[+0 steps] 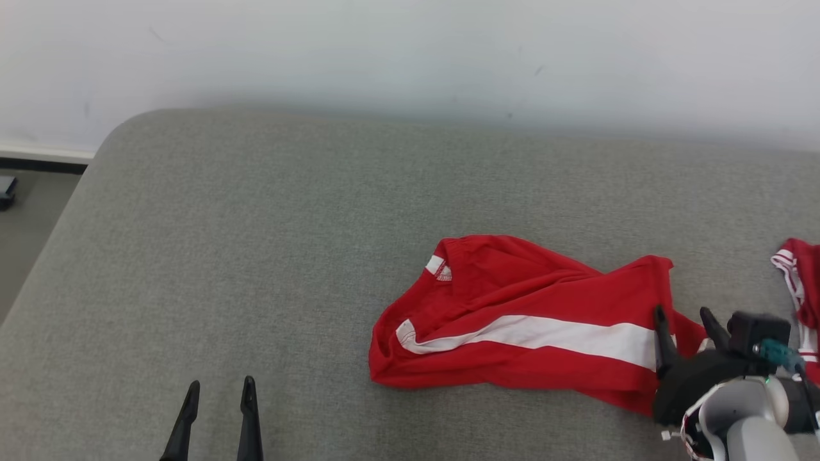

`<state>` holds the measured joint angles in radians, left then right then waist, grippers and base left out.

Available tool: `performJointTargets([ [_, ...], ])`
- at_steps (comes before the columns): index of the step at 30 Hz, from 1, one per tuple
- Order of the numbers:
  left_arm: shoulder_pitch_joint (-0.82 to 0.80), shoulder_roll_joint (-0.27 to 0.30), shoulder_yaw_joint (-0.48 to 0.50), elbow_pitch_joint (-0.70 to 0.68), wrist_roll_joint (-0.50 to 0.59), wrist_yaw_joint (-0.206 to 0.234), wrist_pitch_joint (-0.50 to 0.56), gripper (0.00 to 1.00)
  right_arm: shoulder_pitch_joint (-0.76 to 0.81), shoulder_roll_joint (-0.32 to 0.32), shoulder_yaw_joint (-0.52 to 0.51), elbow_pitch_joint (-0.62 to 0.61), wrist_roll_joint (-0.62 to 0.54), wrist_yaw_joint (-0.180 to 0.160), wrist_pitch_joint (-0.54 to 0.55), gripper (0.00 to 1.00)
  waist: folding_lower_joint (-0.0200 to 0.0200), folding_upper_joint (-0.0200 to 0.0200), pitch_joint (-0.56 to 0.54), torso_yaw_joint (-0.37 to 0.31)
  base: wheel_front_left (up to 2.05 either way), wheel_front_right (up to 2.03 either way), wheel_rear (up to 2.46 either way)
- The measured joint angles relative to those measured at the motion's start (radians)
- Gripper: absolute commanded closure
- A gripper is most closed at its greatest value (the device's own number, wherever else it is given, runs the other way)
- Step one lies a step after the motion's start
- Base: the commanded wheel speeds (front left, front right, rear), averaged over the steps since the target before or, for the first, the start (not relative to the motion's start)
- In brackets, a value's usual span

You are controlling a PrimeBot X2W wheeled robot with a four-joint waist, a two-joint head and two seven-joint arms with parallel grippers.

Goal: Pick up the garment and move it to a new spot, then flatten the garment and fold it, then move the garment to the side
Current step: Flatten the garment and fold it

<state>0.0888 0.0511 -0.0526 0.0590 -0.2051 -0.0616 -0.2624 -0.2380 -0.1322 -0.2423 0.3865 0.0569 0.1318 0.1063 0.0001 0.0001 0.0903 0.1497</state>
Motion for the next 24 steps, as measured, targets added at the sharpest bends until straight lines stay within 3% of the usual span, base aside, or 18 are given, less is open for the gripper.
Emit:
performJointTargets([
  [5, 0.014, 0.0, 0.014, -0.001, 0.007, 0.009, 0.0, 0.0, 0.109, 0.05, -0.023, -0.141, -0.001, 0.0, -0.011, 0.0, 0.0, 0.0, -0.019, -0.028, 0.0, 0.0, 0.0],
  [13, 0.036, 0.0, 0.036, 0.004, 0.03, 0.021, 0.0, 0.0, 0.272, 0.079, -0.016, -0.293, 0.049, 0.0, -0.121, 0.0, -0.0001, 0.0, -0.066, -0.069, 0.0, 0.0, 0.0],
  [19, 0.051, 0.0, 0.048, 0.035, 0.057, 0.018, 0.0, 0.0, 0.362, 0.081, 0.075, -0.304, 0.077, 0.0, -0.254, 0.0, -0.0001, -0.0001, -0.102, -0.093, 0.0, 0.0, 0.0],
  [24, 0.051, 0.0, 0.052, 0.063, 0.09, 0.001, 0.0, 0.0, 0.397, 0.081, 0.125, -0.27, 0.077, 0.0, -0.298, 0.0, -0.0002, 0.0, -0.122, -0.114, 0.0, 0.0, 0.0],
])
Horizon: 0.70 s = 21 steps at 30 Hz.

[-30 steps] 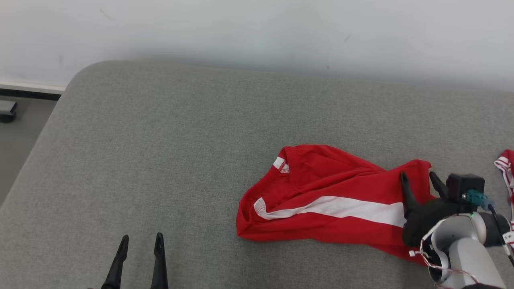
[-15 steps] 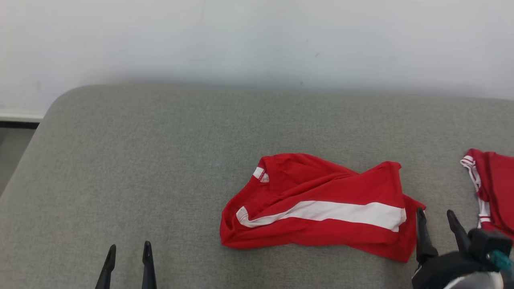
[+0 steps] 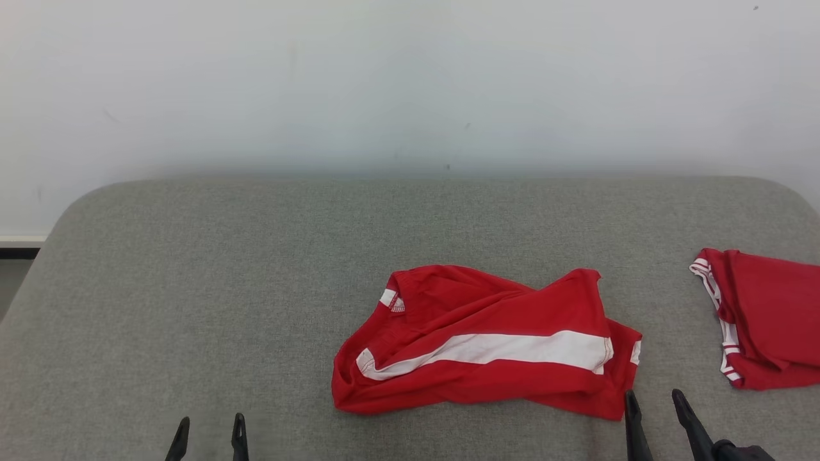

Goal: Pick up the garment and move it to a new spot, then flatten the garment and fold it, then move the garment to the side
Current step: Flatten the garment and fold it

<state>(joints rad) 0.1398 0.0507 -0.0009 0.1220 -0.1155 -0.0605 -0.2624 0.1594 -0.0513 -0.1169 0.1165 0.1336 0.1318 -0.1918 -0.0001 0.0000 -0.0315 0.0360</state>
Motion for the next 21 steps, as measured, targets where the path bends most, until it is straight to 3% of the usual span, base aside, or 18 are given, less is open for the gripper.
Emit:
performJointTargets([
  [21, -0.016, 0.0, -0.025, 0.076, 0.015, -0.011, 0.0, 0.0, 0.011, 0.0, 0.049, 0.064, 0.007, 0.0, 0.002, 0.0, 0.0001, 0.0, -0.018, -0.042, 0.0, 0.0, 0.0],
])
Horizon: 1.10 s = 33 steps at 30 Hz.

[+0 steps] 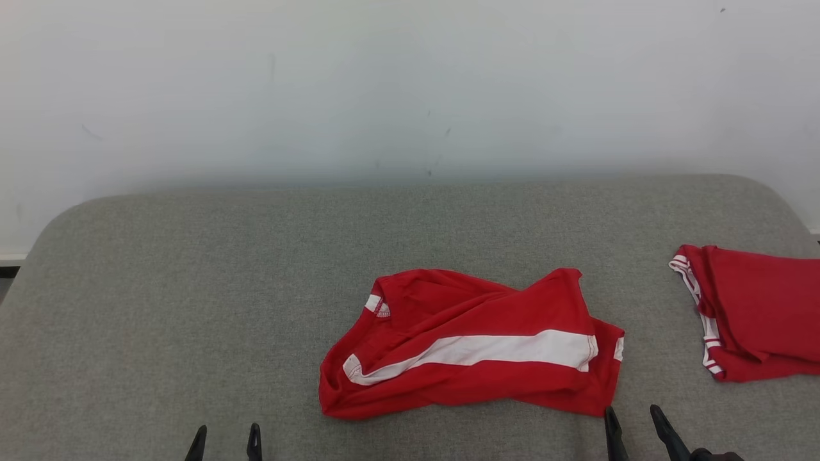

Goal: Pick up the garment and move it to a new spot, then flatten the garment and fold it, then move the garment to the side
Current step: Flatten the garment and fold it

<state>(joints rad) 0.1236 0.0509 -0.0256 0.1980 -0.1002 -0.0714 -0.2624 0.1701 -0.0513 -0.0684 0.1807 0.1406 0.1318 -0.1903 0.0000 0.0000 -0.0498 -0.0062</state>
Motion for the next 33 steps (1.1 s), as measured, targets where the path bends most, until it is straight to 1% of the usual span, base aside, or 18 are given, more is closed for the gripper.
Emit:
performJointTargets([
  [23, 0.0, 0.0, -0.012, 0.009, -0.007, -0.009, 0.0, 0.0, -0.022, 0.0, 0.006, 0.004, 0.017, 0.0, 0.002, 0.0, 0.0, 0.0, 0.014, -0.001, 0.0, 0.0, 0.0],
  [25, -0.006, 0.0, -0.02, 0.013, -0.007, -0.017, 0.0, 0.0, -0.028, 0.0, 0.01, 0.001, 0.016, 0.0, 0.007, 0.0, 0.0, 0.0, 0.015, -0.003, 0.0, 0.0, 0.0],
  [28, -0.028, 0.001, -0.032, 0.021, -0.006, -0.026, 0.0, 0.0, -0.038, 0.0, 0.012, -0.006, 0.009, 0.0, 0.024, 0.0, 0.0, 0.0, 0.017, -0.005, 0.0, 0.0, 0.0],
  [31, -0.088, 0.009, -0.065, 0.045, -0.001, -0.039, 0.0, 0.0, -0.064, -0.008, 0.023, -0.011, 0.007, 0.0, 0.079, 0.0, 0.0, 0.0, 0.022, -0.011, 0.0, 0.0, 0.0],
  [33, -0.136, 0.02, -0.102, 0.085, -0.001, -0.045, 0.0, 0.0, -0.086, -0.023, 0.032, -0.016, 0.008, 0.0, 0.128, 0.0, 0.0, 0.0, 0.028, -0.015, 0.0, 0.0, 0.0],
])
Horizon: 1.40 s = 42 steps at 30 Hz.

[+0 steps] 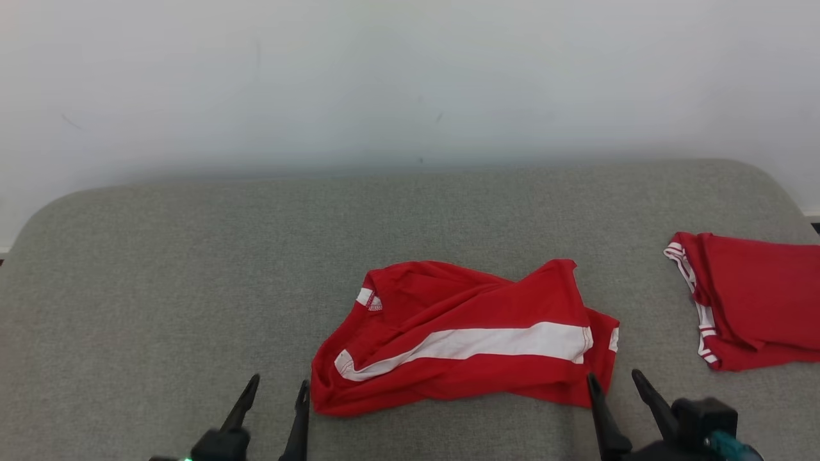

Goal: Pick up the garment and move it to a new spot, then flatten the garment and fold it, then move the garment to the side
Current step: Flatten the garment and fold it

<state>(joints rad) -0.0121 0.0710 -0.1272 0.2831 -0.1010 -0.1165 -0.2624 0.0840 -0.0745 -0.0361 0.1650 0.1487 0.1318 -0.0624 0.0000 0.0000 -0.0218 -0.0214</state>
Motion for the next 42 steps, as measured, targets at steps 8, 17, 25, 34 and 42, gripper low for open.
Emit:
performJointTargets([
  [8, -0.251, 0.05, -0.19, 0.151, -0.1, -0.013, 0.16, 0.0, -0.123, -0.052, 0.001, -0.016, 0.025, 0.0, 0.222, 0.0, 0.0001, 0.0, 0.039, -0.025, 0.0, 0.0, 0.0],
  [17, -0.415, 0.15, -0.36, 0.261, -0.271, -0.015, 0.368, 0.0, -0.197, -0.082, 0.035, -0.03, 0.027, 0.0, 0.256, 0.0, 0.0001, 0.0001, 0.097, -0.05, 0.0, 0.0, 0.0],
  [25, -0.477, 0.25, -0.516, 0.257, -0.37, -0.015, 0.398, 0.0, -0.198, -0.081, 0.035, -0.025, 0.033, 0.0, 0.244, 0.0, 0.0001, 0.0001, 0.126, -0.056, 0.0, 0.0, 0.0],
  [34, -0.576, 0.315, -0.701, 0.278, -0.442, -0.015, 0.4, 0.0, -0.211, -0.075, 0.045, -0.023, 0.035, 0.0, 0.235, 0.0, 0.0001, 0.0001, 0.149, -0.058, 0.0, 0.0, 0.0],
  [42, -0.64, 0.327, -0.799, 0.328, -0.538, -0.015, 0.423, 0.23, -0.219, -0.075, 0.051, -0.016, 0.037, 0.0, 0.229, 0.0, 0.0, 0.0001, 0.161, -0.064, 0.0, 0.0, 0.0],
])
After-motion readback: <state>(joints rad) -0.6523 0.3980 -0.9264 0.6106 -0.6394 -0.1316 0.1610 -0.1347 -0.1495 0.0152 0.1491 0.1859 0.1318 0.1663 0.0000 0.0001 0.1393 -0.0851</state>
